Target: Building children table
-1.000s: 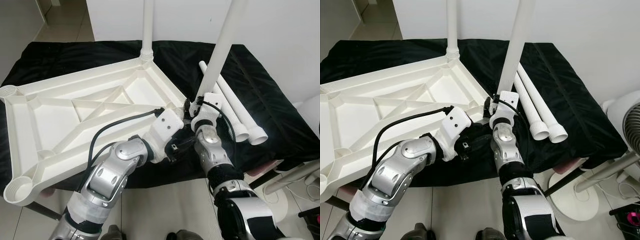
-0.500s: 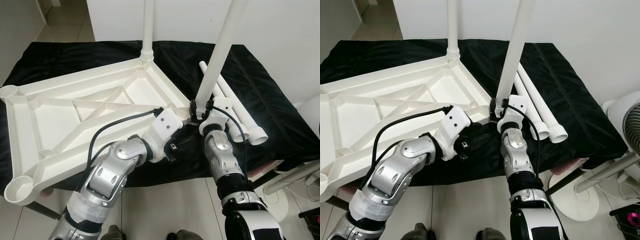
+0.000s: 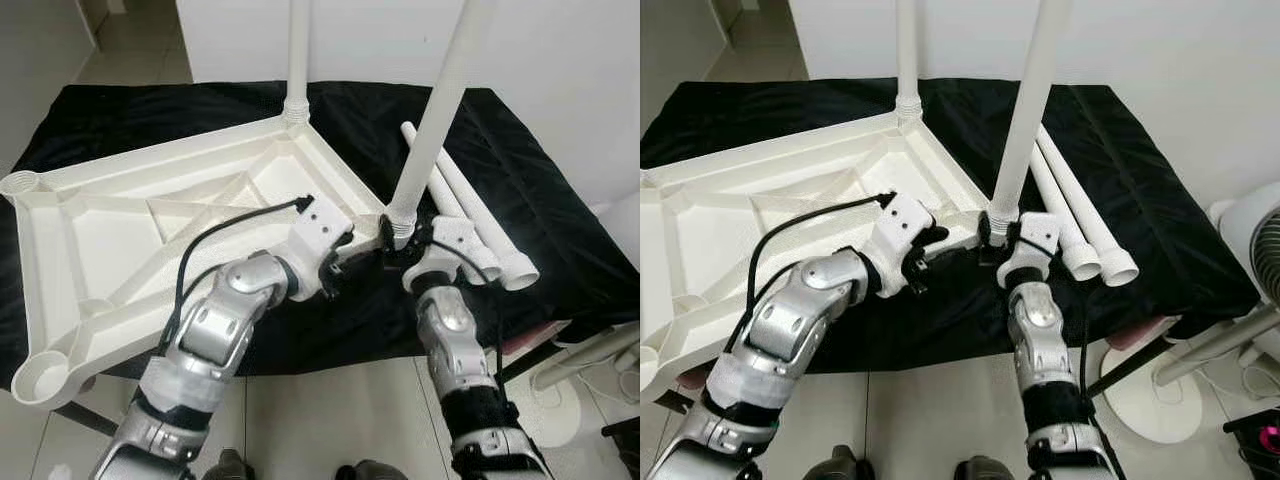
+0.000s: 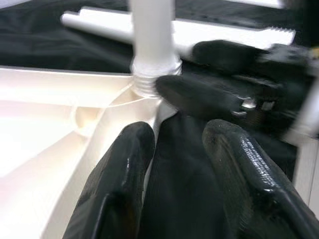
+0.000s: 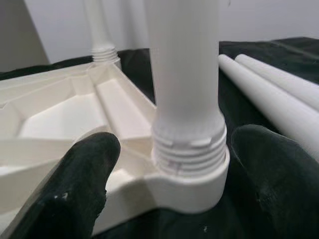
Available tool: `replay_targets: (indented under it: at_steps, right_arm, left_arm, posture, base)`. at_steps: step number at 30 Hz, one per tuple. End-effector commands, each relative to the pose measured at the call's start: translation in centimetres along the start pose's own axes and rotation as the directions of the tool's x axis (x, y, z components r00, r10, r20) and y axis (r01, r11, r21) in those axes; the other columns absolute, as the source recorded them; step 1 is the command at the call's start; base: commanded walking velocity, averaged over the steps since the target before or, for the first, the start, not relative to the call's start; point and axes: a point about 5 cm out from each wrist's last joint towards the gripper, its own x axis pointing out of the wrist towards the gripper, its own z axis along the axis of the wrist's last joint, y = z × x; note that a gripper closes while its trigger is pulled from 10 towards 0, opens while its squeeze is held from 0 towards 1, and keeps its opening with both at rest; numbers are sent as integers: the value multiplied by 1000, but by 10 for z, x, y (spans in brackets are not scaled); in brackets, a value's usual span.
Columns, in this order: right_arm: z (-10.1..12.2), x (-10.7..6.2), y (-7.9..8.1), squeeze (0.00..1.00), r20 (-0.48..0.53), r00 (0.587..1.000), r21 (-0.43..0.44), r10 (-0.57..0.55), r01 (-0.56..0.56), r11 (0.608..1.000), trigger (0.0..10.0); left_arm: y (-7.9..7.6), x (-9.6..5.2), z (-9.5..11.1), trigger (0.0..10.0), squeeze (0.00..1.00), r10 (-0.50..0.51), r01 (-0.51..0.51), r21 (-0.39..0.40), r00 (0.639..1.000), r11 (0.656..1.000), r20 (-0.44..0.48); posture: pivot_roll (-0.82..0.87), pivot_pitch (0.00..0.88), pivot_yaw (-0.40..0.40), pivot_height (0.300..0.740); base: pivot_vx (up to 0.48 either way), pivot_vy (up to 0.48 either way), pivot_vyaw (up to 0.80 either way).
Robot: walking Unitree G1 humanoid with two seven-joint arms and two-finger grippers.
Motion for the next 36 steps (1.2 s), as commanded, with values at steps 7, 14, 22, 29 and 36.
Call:
replay_targets:
  at_steps: [7, 14, 22, 29, 36]
  right_arm:
    - [-3, -16, -5, 0, -16, 1000, -2, 8, -8, 1000, 10000]
    - [3, -15, -10, 0, 0, 1000, -5, -12, 12, 1000, 10000]
    - [6, -14, -14, 0, 6, 1000, -11, -29, 29, 1000, 10000]
    - [6, -13, -17, 0, 3, 999, -19, -40, 40, 999, 10000]
    - [7, -12, -19, 0, -3, 999, -26, -40, 40, 999, 10000]
  left_arm:
    - [23, 11, -17, 10000, 0, 268, -265, 40, 955, 963, -126]
    - [30, 22, -29, 10000, 0, 310, -301, 74, 928, 951, -208]
    - [34, 25, -42, 10000, 0, 325, -306, 110, 904, 946, -279]
    - [32, 22, -46, 1412, 0, 289, -272, 100, 917, 957, -274]
    - [29, 17, -44, 0, 0, 209, -191, 96, 947, 977, -242]
  posture:
    - [-77, 48, 7, 740]
    - [-99, 44, 23, 740]
    - [-101, 43, 29, 740]
    - [-95, 47, 23, 740]
    - [-91, 50, 18, 740]
  base:
    - [0, 0, 0]
    - [0, 0, 0]
    - [0, 0, 0]
    - [0, 0, 0]
    - [0, 0, 0]
